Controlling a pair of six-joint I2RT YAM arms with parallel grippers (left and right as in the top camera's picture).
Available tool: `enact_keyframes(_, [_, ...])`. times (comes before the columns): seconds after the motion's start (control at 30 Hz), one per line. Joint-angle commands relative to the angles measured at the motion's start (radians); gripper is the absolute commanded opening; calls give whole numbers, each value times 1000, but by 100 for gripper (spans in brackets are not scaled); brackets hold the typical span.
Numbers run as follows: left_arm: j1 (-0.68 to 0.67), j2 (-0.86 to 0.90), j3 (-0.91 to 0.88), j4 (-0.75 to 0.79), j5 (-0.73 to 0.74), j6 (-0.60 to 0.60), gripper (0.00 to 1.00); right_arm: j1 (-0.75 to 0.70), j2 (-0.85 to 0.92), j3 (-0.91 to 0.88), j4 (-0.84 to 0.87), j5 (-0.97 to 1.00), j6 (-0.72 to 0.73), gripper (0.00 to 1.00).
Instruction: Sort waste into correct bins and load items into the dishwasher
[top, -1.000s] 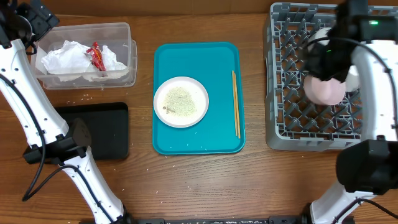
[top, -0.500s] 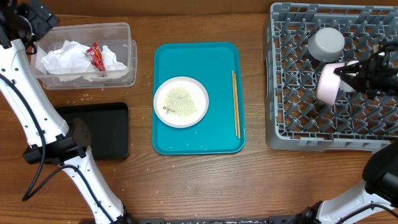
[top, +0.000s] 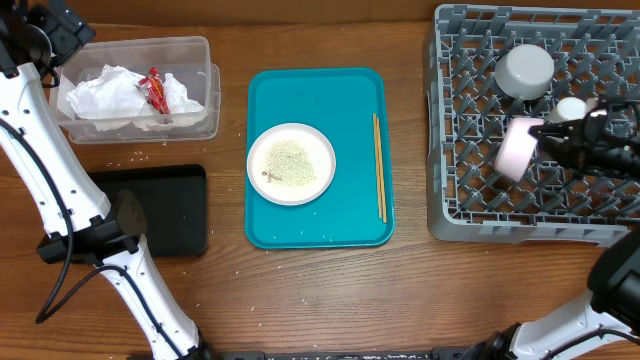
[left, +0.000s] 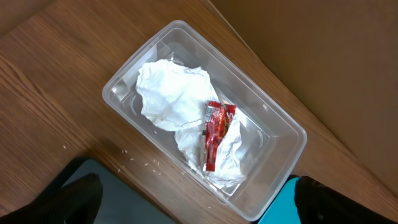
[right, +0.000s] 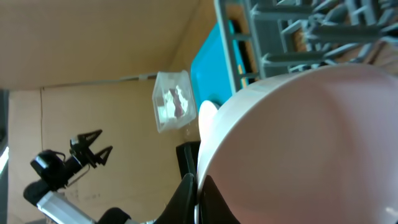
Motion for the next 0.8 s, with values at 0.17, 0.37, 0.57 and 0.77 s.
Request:
enact_keyframes(0.17, [4, -3, 2, -2, -6, 23, 100, -21, -25, -6, 8, -18, -17, 16])
enact_keyframes(0.37, [4, -3, 2, -2, -7, 23, 100, -31, -25, 12, 3, -17, -8, 29])
enact_keyframes(0.57, [4, -3, 2, -2, -7, 23, 100, -86, -27, 121, 3, 134, 125, 28])
enact_keyframes(0.77, [4, -3, 2, -2, -6, 23, 100, -35, -48, 204, 3, 280, 141, 28])
